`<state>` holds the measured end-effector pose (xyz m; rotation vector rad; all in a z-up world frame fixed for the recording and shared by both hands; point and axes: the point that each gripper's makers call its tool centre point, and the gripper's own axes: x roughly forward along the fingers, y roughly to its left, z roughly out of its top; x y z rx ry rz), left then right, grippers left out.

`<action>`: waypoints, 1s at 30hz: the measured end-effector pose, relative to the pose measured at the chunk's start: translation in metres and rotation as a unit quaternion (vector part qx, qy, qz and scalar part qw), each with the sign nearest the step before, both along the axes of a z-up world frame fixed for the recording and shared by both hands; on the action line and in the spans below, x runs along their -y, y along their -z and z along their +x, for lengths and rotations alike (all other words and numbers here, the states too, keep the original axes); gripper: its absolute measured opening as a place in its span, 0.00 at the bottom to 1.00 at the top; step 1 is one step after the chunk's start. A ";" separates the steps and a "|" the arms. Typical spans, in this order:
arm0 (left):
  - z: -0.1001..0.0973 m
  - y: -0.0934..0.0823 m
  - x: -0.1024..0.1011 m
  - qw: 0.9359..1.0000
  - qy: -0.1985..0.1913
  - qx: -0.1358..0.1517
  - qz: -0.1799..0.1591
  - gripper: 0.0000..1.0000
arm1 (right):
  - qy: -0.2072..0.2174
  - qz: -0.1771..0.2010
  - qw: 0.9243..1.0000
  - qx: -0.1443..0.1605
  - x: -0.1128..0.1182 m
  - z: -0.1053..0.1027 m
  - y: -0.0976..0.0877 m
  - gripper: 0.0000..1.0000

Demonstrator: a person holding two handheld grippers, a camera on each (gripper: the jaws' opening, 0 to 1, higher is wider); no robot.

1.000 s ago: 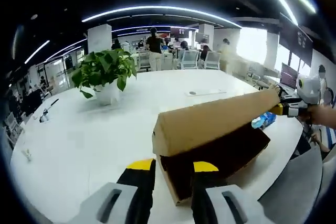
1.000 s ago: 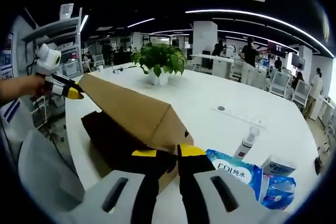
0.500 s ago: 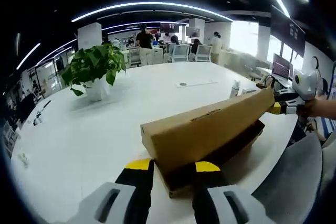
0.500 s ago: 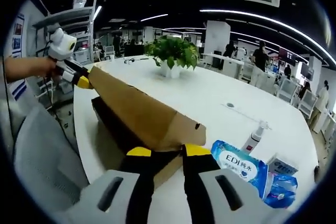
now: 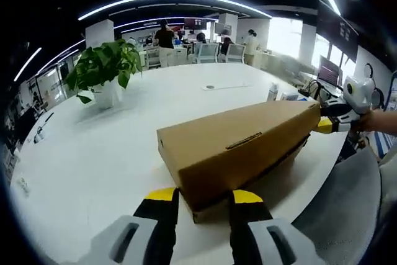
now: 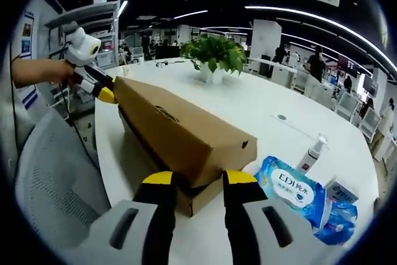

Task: Operate the shoe box by opening the lid, removing the specified soft item, and placing it in the target area until the item is outside and the box remains undamaged.

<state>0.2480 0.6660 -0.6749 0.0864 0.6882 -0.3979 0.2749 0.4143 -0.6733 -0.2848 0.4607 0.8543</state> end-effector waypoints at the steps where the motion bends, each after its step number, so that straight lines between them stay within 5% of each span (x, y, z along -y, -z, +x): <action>1: 0.000 0.001 0.000 1.000 0.002 -0.001 0.001 0.33 | -0.001 0.000 1.000 -0.001 0.000 0.000 0.001 0.29; 30: -0.005 0.044 0.005 0.999 0.017 -0.048 0.008 0.37 | -0.012 -0.027 0.999 -0.044 -0.004 -0.007 0.039 0.36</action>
